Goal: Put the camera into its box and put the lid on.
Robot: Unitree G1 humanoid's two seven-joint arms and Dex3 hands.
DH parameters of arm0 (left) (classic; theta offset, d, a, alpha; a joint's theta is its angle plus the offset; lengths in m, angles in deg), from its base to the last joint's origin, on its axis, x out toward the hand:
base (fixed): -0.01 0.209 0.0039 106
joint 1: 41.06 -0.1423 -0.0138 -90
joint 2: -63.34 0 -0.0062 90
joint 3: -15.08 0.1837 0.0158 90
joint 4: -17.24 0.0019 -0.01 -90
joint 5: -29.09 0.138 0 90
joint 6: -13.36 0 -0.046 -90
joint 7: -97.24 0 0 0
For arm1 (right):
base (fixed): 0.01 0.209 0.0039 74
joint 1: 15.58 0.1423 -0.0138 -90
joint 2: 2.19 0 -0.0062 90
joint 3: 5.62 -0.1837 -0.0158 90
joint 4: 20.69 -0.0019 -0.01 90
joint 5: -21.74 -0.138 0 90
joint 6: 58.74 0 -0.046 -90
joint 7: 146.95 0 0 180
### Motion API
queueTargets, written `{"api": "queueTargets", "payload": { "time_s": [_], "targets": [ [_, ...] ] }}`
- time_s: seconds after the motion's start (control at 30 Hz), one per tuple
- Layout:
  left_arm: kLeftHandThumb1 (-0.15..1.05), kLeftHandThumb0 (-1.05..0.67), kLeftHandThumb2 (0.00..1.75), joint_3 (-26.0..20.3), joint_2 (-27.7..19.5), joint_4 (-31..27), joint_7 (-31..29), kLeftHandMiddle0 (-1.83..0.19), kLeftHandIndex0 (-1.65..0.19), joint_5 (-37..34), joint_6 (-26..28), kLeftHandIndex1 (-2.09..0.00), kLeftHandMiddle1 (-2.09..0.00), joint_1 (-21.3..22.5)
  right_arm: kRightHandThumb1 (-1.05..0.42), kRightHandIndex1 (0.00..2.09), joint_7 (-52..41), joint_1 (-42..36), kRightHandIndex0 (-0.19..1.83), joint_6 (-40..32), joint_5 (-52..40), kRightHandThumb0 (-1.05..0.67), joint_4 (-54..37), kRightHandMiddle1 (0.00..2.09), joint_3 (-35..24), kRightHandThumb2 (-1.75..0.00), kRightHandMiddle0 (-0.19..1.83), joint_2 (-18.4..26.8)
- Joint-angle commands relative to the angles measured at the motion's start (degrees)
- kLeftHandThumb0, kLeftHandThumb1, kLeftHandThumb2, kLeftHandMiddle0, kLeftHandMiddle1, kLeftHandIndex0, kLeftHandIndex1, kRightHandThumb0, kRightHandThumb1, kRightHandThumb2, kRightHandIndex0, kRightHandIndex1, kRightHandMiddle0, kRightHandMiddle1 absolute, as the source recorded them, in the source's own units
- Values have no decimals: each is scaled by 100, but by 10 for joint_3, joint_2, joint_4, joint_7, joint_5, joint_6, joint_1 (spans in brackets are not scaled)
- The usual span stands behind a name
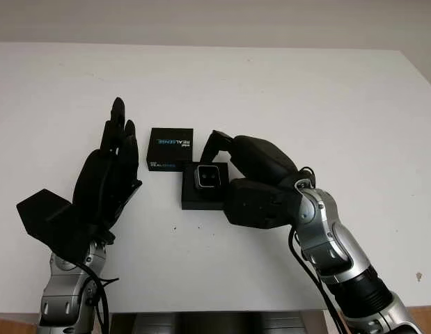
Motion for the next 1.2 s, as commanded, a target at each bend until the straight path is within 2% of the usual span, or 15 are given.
{"api": "queueTargets", "payload": {
  "time_s": [0.0,1.17],
  "targets": [
    [105,-84,62,-1,2,-11,0,19,19,-3,-1,0,0,-5,-101,7,-5,-14,39,-2,7,-38,-7,166,2,-6,30,10],
    [105,-83,63,-2,0,-12,-5,19,19,-3,-3,0,0,-10,-103,6,25,-30,40,33,57,-41,-9,167,11,-6,25,15]
  ]
}}
